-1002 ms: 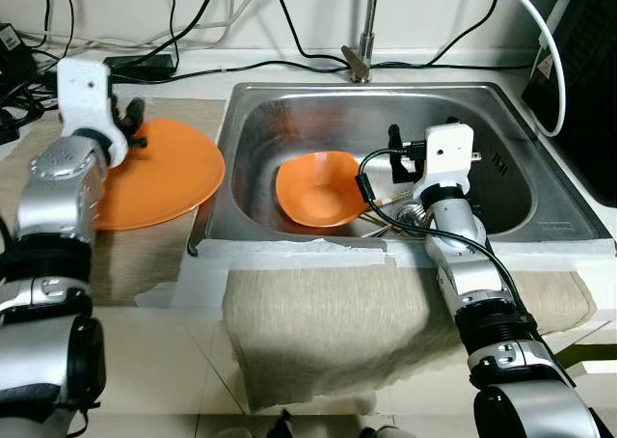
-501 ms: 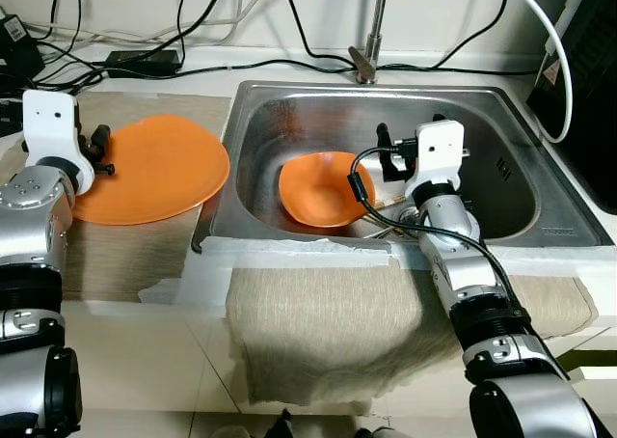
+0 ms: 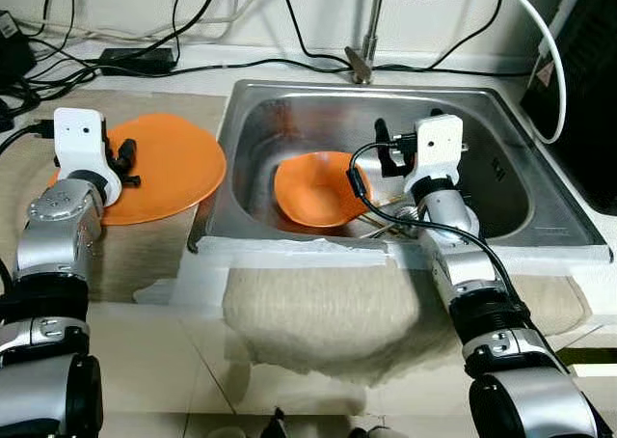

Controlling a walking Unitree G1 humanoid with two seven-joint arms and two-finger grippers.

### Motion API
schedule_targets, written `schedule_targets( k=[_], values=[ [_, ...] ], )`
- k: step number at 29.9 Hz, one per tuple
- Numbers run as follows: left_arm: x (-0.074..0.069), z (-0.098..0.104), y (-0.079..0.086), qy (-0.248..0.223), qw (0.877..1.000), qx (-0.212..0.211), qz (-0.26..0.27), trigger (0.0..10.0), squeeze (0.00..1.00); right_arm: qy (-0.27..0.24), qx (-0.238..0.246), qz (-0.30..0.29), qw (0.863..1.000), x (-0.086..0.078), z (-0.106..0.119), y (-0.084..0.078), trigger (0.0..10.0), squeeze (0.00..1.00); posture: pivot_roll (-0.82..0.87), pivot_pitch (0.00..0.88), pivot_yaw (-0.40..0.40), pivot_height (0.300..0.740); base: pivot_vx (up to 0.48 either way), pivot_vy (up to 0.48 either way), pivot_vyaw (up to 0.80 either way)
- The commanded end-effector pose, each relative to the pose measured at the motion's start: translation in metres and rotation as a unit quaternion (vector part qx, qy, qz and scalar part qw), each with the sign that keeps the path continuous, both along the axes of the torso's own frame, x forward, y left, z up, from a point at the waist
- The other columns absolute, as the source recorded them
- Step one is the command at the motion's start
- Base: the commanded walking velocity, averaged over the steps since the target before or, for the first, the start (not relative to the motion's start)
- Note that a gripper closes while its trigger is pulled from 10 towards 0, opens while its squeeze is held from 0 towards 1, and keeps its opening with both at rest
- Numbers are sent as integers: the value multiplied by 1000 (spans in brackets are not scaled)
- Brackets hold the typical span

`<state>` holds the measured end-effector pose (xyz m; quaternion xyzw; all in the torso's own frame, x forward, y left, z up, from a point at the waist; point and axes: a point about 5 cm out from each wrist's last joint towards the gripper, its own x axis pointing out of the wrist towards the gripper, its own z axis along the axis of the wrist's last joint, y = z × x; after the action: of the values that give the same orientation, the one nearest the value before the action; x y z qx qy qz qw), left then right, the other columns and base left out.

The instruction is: Kitchen organization

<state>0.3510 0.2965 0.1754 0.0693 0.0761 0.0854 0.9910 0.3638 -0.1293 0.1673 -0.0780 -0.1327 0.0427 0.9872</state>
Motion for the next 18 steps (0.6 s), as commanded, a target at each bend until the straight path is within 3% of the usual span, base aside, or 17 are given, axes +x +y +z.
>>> schedule_targets(
  k=[1,13,15,18],
  values=[
    [-1,-4,7,20,1000,4,23,10000,0,-3,7,-6,1000,0,1,-4,10000,0,59,0,-12,740,0,0,0],
    [1,6,10,-6,999,16,31,10000,0,-2,7,-7,1000,0,0,-5,10000,0,58,0,-10,740,0,0,0],
    [0,4,13,0,999,15,36,10000,0,0,9,-7,1000,0,-1,-5,10000,0,58,0,-10,740,0,0,0],
    [-6,-14,21,40,997,3,61,10000,0,6,16,-6,1000,0,-2,-5,10000,0,60,0,-6,740,0,0,0]
  ],
)
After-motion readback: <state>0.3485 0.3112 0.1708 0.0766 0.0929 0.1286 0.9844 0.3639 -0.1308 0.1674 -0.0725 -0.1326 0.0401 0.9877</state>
